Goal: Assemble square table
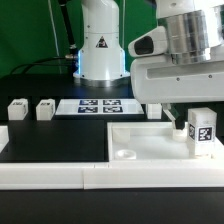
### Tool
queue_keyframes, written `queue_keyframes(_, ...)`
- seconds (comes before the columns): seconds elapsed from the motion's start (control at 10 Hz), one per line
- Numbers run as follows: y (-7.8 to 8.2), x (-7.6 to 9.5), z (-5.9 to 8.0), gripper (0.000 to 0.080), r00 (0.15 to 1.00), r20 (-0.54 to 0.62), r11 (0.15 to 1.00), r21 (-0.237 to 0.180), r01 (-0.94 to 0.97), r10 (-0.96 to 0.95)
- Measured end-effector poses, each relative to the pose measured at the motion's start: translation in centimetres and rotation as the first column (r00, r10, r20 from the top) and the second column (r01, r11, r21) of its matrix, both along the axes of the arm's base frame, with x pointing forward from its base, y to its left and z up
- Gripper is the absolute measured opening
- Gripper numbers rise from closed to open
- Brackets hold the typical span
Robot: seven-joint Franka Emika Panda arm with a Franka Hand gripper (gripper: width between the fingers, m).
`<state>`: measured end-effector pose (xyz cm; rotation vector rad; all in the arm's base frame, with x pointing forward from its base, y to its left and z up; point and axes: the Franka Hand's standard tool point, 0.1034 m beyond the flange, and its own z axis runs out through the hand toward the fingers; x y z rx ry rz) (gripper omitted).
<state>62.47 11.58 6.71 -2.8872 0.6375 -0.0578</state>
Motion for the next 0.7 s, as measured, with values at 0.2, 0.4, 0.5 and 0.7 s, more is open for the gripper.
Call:
queue_keyframes(0.2, 0.15, 0.51, 0.27, 0.0649, 0.91, 0.046, 0.906, -0.122, -0.404, 0.412)
queue_keyframes(0.4, 0.41, 0.51, 0.18, 0.0649, 0.882, 0.044, 0.878, -0.137, -0.459, 0.469)
queue_keyframes(0.5, 0.39, 0.51, 0.18, 0.0537, 0.882, 0.044, 0.878, -0.138, -0.459, 0.469)
queue_keyframes(0.7, 0.47, 0.49, 0.17, 0.032, 0.938, 0.038, 0.934, -0.121, -0.337, 0.344)
